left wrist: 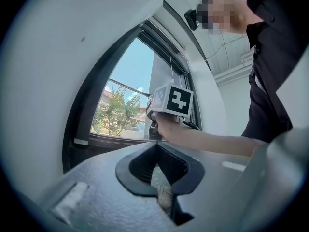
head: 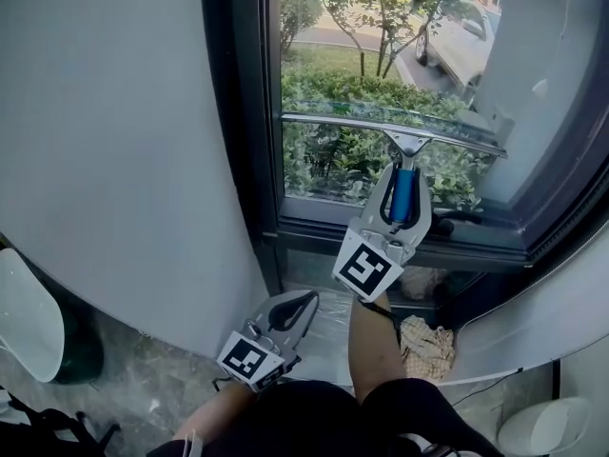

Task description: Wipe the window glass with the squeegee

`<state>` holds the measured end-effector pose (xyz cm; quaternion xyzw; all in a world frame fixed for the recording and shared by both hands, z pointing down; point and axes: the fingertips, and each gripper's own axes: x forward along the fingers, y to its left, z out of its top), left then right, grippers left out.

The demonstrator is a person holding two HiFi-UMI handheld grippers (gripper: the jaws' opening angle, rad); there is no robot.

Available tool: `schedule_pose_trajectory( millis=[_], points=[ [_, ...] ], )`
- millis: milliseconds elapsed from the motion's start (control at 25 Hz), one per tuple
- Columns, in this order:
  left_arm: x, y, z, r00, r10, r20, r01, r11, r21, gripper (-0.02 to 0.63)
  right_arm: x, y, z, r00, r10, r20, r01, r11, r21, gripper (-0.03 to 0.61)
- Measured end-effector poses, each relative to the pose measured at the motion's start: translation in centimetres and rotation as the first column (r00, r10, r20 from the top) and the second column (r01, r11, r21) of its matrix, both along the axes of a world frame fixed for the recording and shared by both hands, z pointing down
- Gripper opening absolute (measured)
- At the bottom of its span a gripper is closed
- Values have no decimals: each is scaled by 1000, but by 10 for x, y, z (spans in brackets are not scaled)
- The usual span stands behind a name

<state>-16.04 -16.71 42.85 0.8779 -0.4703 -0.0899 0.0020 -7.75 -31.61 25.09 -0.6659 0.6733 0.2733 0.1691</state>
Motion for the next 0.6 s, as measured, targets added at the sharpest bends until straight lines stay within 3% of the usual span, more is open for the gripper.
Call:
schedule_pose_trajectory(
  millis=[160,280,600],
  points=[
    [0,1,4,1000,-4,20,3,1000,9,-2,0,-1,5,1000,5,-5,-5,1000,-5,135],
    [4,1,-7,1000,5,-5,-4,999,35,-2,0,-1,6,1000,7,-1,-7,1000,-4,136],
    [6,5,13,999,41,4,-41,999,-20,-2,0,-1,16,1000,17,1,-17,1000,-19,135]
  ],
)
